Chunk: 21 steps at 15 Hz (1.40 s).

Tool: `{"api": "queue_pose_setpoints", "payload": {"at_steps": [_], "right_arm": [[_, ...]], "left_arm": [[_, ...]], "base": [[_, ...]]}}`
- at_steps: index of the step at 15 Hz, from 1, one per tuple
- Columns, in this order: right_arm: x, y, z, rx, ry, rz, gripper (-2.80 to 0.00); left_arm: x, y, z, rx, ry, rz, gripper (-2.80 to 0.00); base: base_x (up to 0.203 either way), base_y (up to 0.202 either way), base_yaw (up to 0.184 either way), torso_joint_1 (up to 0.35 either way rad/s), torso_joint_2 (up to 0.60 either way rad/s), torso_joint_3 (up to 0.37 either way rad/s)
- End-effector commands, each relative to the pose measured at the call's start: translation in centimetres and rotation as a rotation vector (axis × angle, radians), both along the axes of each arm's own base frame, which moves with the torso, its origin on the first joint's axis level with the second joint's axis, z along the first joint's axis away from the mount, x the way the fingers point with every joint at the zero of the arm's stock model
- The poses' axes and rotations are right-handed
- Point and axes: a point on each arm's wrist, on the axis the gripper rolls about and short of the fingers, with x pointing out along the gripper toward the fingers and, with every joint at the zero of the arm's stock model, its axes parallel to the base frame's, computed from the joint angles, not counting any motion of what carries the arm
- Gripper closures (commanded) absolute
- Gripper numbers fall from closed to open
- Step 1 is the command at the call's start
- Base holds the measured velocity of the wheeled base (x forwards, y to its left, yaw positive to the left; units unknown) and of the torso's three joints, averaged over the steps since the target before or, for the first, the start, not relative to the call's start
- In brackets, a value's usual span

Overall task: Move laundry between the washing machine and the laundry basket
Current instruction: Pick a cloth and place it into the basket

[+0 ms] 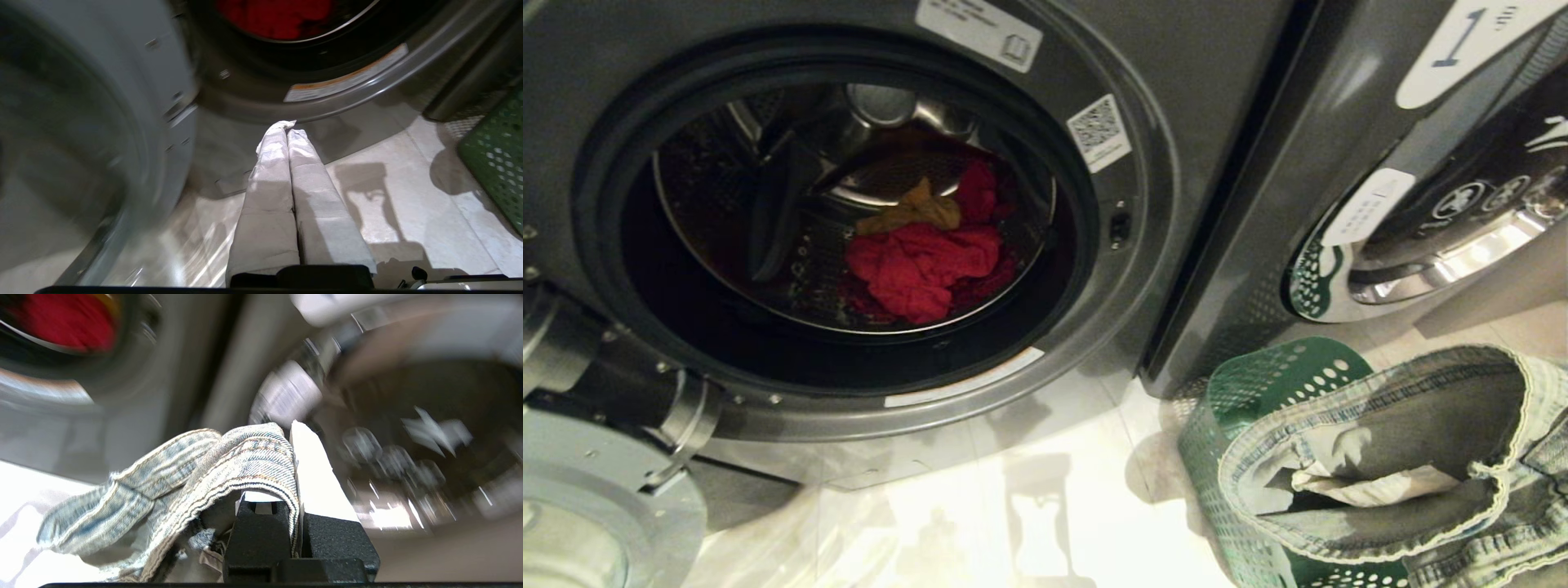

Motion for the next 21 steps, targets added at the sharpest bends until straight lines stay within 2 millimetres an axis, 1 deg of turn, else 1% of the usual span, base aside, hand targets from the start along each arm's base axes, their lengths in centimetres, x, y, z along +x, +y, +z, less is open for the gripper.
{"api": "queue_pose_setpoints", "payload": {"at_steps": [1, 3, 5, 6, 10, 13, 17, 21], "right_arm": [[0.7, 0.5, 0.5, -0.012, 0.023, -0.006, 0.0], [1.9, 1.5, 0.8, -0.033, 0.068, -0.019, 0.0], [3.0, 2.1, 0.2, -0.029, 0.135, -0.085, 0.0], [3.3, 2.2, -0.2, -0.024, 0.171, -0.138, 0.0], [3.8, 2.3, -1.2, 0.026, 0.319, -0.199, 0.0], [4.8, 2.8, -2.0, 0.068, 0.391, -0.231, 0.0], [7.7, 3.6, -3.0, 0.113, 0.498, -0.331, 0.0], [11.0, 3.9, -3.3, 0.21, 0.573, -0.413, 0.0]], "left_arm": [[0.3, 0.0, -1.1, 0.001, 0.041, 0.0, 0.0], [0.3, 0.0, -1.1, 0.001, 0.041, 0.0, 0.0], [0.3, 0.0, -1.1, 0.001, 0.042, 0.001, 0.0], [0.3, 0.0, -1.1, 0.001, 0.042, 0.0, 0.0], [0.3, 0.0, -1.1, 0.002, 0.042, 0.002, 0.0], [0.3, 0.0, -1.1, -0.001, 0.042, 0.001, 0.0], [0.3, 0.0, -1.1, -0.002, 0.042, 0.001, 0.0], [0.3, 0.0, -1.1, -0.002, 0.041, 0.001, 0.0]], "base": [[0.004, 0.006, -0.175, 0.002, 0.01, 0.002], [0.001, 0.008, -0.161, 0.001, 0.0, 0.002], [-0.002, 0.003, -0.108, 0.002, 0.0, 0.001], [0.0, 0.0, 0.0, 0.0, 0.0, 0.0], [0.0, 0.0, 0.0, 0.0, 0.0, 0.0], [0.0, 0.0, 0.0, 0.0, 0.0, 0.0], [0.0, 0.0, 0.0, 0.0, 0.0, 0.0], [0.0, 0.0, 0.0, 0.0, 0.0, 0.0]]}}
